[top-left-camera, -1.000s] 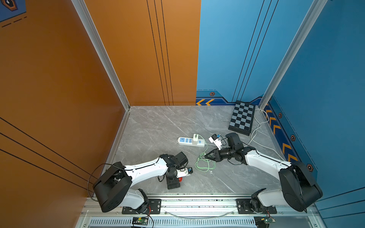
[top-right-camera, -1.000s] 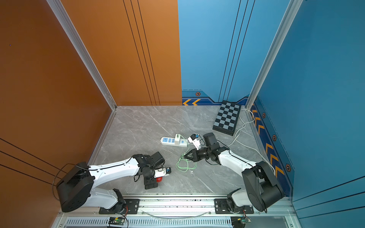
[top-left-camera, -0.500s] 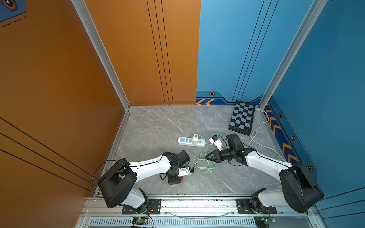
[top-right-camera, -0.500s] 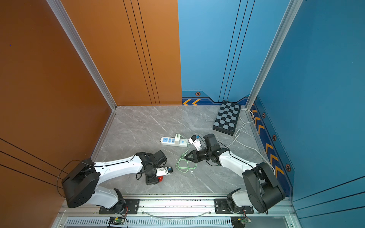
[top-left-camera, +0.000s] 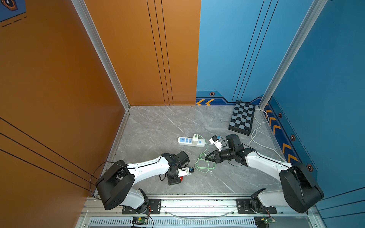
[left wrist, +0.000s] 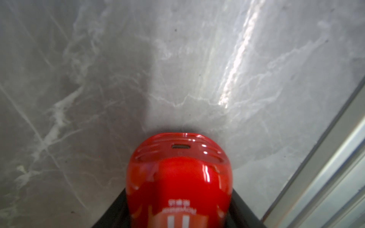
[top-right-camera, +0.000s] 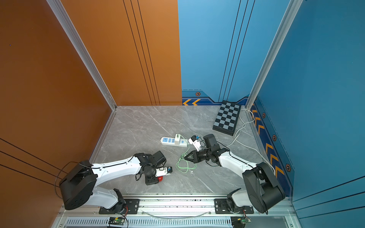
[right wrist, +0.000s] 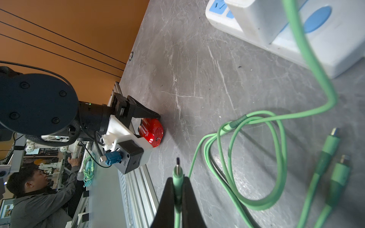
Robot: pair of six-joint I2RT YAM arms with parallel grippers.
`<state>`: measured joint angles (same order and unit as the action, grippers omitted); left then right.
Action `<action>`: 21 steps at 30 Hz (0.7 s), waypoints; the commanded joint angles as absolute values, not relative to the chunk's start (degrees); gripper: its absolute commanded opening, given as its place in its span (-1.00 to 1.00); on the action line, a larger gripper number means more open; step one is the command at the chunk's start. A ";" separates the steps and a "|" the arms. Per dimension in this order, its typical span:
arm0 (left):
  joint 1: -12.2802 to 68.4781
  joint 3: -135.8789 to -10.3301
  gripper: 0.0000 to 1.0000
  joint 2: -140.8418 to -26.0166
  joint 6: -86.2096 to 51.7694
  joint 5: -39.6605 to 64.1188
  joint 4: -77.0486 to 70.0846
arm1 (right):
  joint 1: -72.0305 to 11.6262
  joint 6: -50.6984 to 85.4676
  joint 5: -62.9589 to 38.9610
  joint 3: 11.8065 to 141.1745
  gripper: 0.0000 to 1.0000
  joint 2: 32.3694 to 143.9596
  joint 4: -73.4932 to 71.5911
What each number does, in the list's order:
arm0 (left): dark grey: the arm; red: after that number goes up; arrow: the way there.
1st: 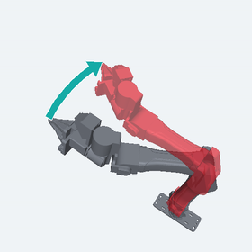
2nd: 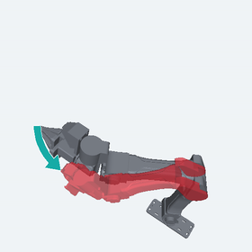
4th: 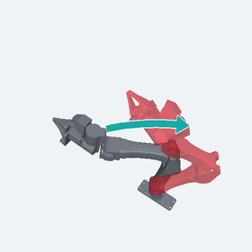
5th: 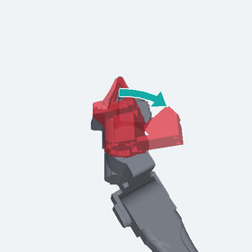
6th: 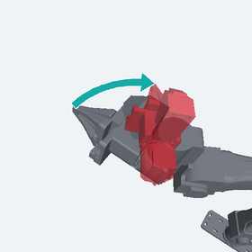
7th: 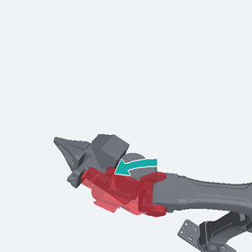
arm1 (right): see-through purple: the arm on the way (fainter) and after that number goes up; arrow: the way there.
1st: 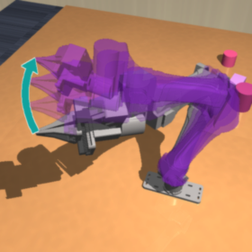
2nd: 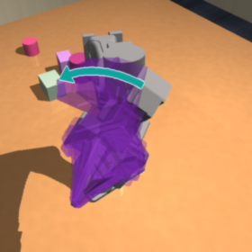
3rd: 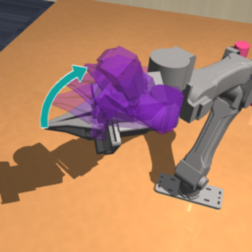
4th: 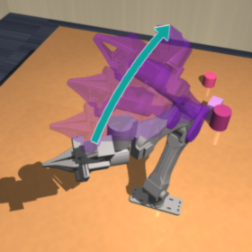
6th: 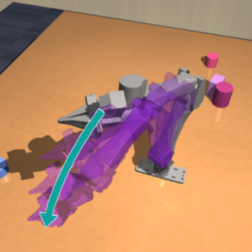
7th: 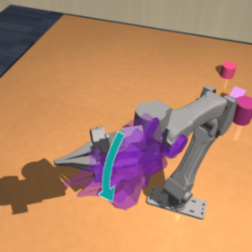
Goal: Charge the electric shaver
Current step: Pick up the electric shaver from the center of the board, then insert the charging cable into the electric shaver.
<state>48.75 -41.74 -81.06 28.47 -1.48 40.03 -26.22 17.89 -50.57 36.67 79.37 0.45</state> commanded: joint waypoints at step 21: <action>55.50 -36.78 -1.00 -55.73 35.73 -11.55 35.42 | -47.14 14.37 -51.01 55.02 -1.00 90.76 21.80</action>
<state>53.87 -37.01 -57.12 33.32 -9.26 36.56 -45.60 17.04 -49.63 51.51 88.62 15.84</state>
